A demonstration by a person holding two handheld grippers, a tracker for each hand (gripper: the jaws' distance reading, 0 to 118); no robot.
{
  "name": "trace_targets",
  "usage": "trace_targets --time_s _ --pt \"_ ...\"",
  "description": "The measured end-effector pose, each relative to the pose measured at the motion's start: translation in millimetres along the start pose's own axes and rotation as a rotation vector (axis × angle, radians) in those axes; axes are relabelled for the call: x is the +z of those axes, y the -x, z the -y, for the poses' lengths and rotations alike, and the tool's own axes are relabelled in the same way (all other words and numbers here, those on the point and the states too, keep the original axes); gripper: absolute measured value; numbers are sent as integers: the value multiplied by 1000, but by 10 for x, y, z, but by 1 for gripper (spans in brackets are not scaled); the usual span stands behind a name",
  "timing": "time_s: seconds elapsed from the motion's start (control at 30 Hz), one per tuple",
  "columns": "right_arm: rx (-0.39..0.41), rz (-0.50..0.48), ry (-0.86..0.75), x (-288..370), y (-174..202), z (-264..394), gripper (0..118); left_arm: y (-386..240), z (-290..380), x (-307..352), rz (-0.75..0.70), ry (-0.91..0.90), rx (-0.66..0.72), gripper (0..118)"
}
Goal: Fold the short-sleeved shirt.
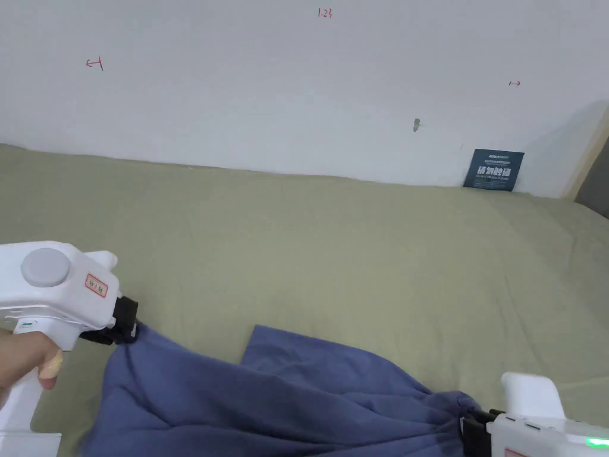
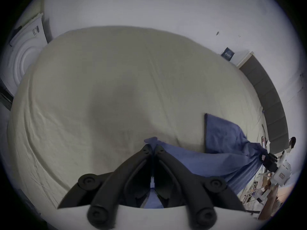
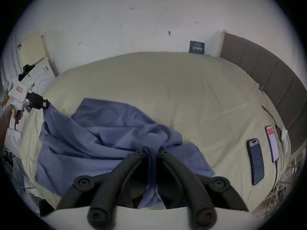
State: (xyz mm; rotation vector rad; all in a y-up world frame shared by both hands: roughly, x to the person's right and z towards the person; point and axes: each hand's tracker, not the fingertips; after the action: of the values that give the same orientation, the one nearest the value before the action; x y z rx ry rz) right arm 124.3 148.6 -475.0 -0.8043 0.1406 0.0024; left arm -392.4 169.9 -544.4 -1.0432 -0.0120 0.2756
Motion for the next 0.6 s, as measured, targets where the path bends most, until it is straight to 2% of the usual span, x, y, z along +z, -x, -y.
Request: trace_targets --time_s 0.33,0.6 --pt "-22 -61 -158 355 78 -668 10 23 -363 1035 26 -234 19 2" --pt "2 -90 -253 422 89 -1412 10 101 -627 1677 22 -366 52 2"
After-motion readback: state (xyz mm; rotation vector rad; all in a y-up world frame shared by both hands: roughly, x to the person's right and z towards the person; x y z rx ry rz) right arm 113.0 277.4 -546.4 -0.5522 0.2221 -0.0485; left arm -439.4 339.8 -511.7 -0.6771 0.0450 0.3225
